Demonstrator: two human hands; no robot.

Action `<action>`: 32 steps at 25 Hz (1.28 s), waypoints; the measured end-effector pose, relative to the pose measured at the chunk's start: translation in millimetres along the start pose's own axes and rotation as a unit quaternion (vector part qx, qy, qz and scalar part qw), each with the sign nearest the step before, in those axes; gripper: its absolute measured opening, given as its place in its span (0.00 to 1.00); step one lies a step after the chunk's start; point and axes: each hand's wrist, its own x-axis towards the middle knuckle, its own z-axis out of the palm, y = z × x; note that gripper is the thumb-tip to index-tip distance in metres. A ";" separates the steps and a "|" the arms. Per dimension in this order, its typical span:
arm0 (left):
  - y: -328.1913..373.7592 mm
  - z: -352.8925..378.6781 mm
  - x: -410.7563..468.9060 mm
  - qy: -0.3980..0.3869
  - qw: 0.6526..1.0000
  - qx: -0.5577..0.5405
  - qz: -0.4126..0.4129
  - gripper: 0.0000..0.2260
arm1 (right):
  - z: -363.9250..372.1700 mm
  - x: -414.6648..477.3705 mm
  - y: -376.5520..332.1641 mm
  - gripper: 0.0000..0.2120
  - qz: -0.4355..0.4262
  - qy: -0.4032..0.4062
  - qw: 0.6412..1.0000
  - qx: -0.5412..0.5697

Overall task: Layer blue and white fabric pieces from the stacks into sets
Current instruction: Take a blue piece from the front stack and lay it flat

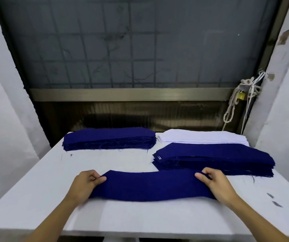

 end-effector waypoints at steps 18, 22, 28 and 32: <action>-19.1 20.7 -8.2 0.097 0.992 0.067 0.044 0.09 | 17.0 -14.6 17.2 0.08 0.006 0.146 0.957 -0.252; -20.5 19.7 -8.2 0.100 0.992 0.061 0.043 0.08 | 16.3 -13.7 19.4 0.12 -0.034 0.137 0.962 -0.232; -17.1 19.0 -6.2 0.114 0.992 0.047 0.040 0.10 | 14.3 -10.5 11.6 0.12 -0.062 0.162 0.966 -0.193; 20.9 22.1 15.2 0.103 0.989 0.071 0.076 0.08 | -3.3 11.4 -9.0 0.13 -0.114 0.181 0.964 -0.157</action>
